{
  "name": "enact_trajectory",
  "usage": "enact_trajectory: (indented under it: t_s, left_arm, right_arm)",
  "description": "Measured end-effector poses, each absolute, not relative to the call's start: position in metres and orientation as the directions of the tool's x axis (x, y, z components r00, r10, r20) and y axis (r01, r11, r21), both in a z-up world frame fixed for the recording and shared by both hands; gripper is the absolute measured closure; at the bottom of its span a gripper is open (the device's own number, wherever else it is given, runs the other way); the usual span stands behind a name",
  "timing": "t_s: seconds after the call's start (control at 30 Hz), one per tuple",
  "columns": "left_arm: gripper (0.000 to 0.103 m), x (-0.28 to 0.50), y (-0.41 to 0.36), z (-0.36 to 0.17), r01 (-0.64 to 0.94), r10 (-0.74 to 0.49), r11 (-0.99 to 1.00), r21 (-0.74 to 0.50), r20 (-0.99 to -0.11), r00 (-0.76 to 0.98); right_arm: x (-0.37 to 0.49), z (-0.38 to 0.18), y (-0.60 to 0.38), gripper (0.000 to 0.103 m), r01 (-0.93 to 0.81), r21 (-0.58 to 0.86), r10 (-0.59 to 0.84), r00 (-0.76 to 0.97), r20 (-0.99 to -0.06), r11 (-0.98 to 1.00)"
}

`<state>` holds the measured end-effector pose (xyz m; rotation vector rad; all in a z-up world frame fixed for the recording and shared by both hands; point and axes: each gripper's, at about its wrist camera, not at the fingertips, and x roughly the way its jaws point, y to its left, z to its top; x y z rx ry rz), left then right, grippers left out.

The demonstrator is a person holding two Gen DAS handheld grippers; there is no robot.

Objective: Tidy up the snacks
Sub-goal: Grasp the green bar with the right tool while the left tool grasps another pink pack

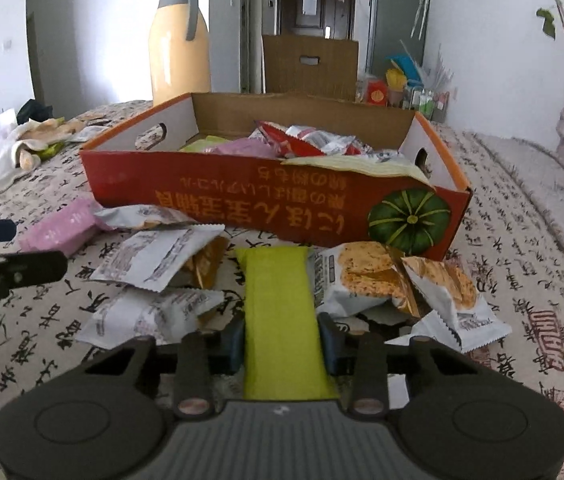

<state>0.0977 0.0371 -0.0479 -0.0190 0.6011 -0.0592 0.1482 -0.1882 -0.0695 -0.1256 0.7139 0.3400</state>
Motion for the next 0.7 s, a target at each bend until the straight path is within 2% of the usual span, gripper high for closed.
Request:
enact_trajectory:
  t_s: [0.17,0.4,0.7]
  left_arm:
    - [0.0,0.093,0.038,-0.039,0.035,-0.046,0.999,-0.031,-0.555,0.83]
    - [0.0,0.092,0.042,-0.021,0.021,-0.024,1.0,-0.011,-0.554,0.832]
    - [0.0,0.116,0.048,-0.012,0.009,0.051,0.995,0.097,-0.596,0.802]
  right_arm:
    - [0.131,-0.06,-0.192,0.069,-0.312,-0.024,0.24,0.774,-0.587,0.95]
    - [0.102,-0.042,-0.218,0.069,-0.235,0.048,0.229,0.853,-0.469,0.971]
    - [0.09,-0.041,-0.252,0.069,-0.14,0.121,0.179,0.884,-0.433,0.983]
